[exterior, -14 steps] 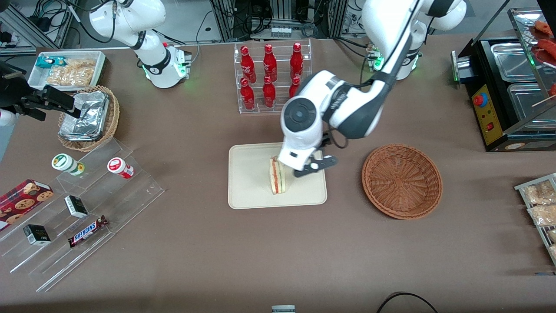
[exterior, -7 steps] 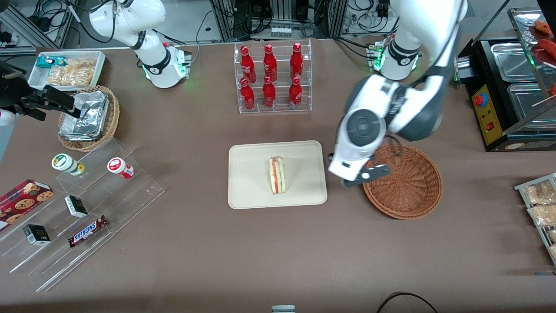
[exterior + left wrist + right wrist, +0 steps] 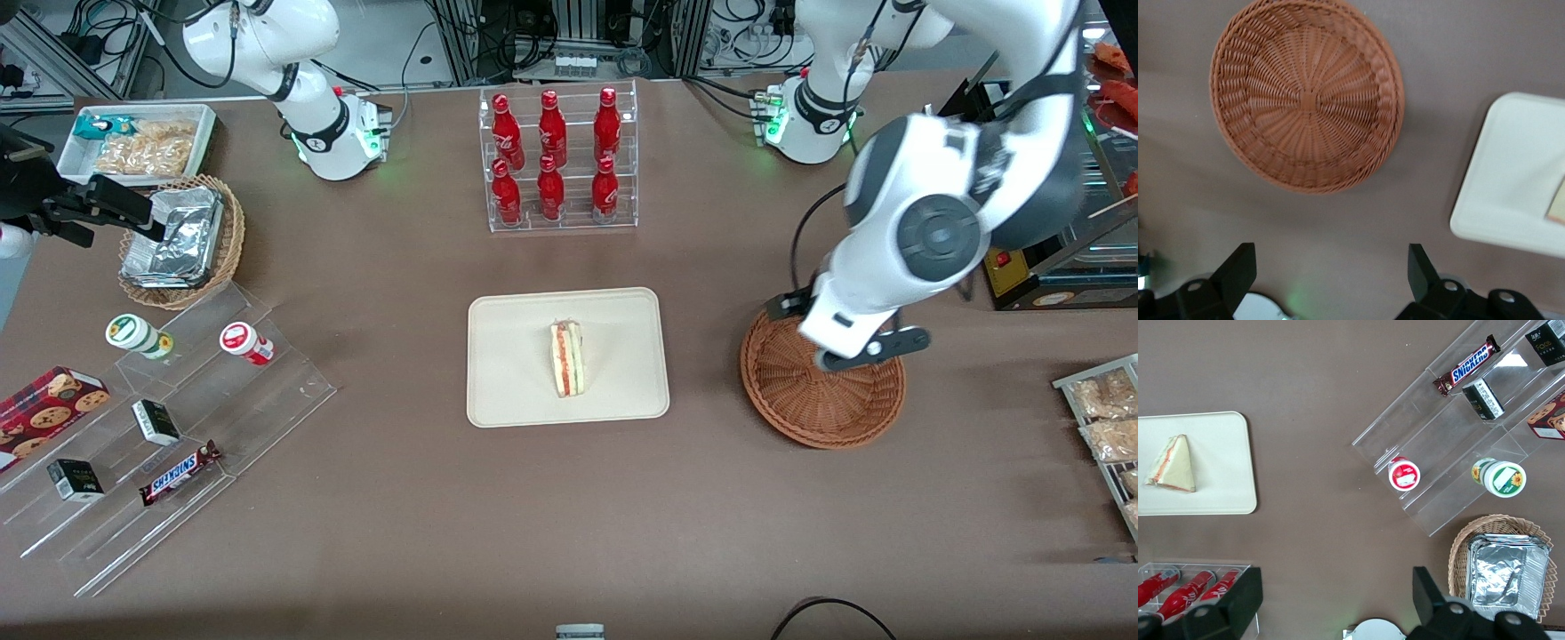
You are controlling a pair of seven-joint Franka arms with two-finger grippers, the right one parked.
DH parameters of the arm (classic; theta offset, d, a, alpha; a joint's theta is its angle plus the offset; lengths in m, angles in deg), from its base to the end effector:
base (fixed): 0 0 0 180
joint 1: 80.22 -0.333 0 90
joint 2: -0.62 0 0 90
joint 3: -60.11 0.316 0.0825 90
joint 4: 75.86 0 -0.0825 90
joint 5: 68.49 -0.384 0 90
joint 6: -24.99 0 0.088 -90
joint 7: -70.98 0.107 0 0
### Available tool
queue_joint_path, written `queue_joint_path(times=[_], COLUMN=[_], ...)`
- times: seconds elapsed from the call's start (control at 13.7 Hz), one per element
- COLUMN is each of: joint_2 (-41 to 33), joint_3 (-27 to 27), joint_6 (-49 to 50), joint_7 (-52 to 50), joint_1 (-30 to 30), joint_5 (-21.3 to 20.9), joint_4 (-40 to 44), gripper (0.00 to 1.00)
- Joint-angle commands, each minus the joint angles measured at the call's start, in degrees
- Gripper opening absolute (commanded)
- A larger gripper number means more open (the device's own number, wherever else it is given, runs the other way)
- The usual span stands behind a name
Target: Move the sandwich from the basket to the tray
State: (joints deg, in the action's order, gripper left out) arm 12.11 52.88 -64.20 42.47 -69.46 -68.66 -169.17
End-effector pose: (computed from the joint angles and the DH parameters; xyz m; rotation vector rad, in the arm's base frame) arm 0.5646 -0.1775 0.4820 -3.0175 -0.2759 0.3928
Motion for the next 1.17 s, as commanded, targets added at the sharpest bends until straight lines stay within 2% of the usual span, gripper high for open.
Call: queue_joint_path(times=[0.0, 0.29, 0.66, 1.1], joint_2=[-5.49, -11.04, -12.80, -13.33], joint_3=[-4.98, -4.72, -3.40, 1.52], joint_6=[4.44, 11.39, 11.93, 8.95], joint_7=[7.47, 19.01, 22.44, 25.70], joint_1=[-6.53, -10.84, -13.48, -13.31], joint_5=[0.09, -0.09, -0.88, -2.02], joint_4=[-2.22, -1.52, 1.03, 2.26], gripper=[1.00, 1.00, 1.00, 1.00])
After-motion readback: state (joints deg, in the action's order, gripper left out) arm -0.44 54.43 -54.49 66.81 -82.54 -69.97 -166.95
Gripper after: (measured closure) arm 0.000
